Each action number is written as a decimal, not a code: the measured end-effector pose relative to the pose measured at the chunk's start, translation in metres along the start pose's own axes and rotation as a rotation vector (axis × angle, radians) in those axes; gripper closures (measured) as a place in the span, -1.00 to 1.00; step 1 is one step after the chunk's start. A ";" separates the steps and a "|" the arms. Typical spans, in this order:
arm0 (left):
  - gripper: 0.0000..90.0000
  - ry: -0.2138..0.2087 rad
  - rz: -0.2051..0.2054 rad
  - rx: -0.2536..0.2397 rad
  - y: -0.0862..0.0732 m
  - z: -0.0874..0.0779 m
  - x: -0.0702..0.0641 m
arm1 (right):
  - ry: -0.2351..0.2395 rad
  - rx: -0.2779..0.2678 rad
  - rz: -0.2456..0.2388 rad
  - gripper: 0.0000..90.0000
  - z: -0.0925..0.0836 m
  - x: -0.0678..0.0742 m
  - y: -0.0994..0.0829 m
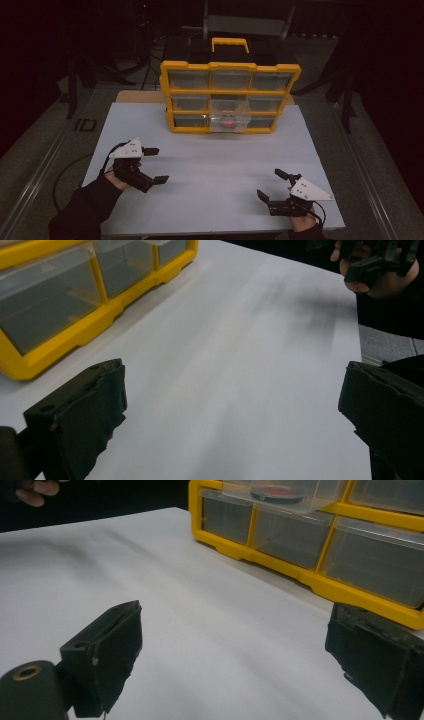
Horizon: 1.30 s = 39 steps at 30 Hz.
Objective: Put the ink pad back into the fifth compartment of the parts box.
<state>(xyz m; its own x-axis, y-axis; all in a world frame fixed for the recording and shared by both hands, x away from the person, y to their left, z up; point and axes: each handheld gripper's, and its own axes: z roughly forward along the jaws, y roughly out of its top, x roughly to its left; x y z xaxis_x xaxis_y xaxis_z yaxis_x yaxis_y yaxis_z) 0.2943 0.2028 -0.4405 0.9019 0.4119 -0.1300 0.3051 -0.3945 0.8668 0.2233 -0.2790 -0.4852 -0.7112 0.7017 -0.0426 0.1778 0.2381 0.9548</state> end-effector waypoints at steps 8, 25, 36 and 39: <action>-1.00 0.018 -0.019 -0.025 -0.024 -0.014 -0.006 | 0.001 0.003 -0.001 -0.82 0.000 0.001 0.000; -1.00 0.046 -0.049 -0.074 -0.071 -0.027 -0.016 | 0.003 0.010 -0.005 -0.82 0.001 0.001 0.000; -1.00 0.067 -0.061 -0.118 -0.088 -0.028 -0.015 | 0.003 0.012 -0.008 -0.82 0.001 0.001 0.000; -1.00 0.076 -0.056 -0.126 -0.092 -0.028 -0.015 | 0.003 0.013 -0.010 -0.82 0.001 0.001 -0.001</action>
<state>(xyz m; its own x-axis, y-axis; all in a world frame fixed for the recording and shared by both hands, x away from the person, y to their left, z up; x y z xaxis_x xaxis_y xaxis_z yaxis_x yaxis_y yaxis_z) 0.2437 0.2559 -0.5041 0.8573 0.4933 -0.1470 0.3090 -0.2648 0.9135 0.2228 -0.2778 -0.4861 -0.7150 0.6972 -0.0508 0.1794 0.2533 0.9506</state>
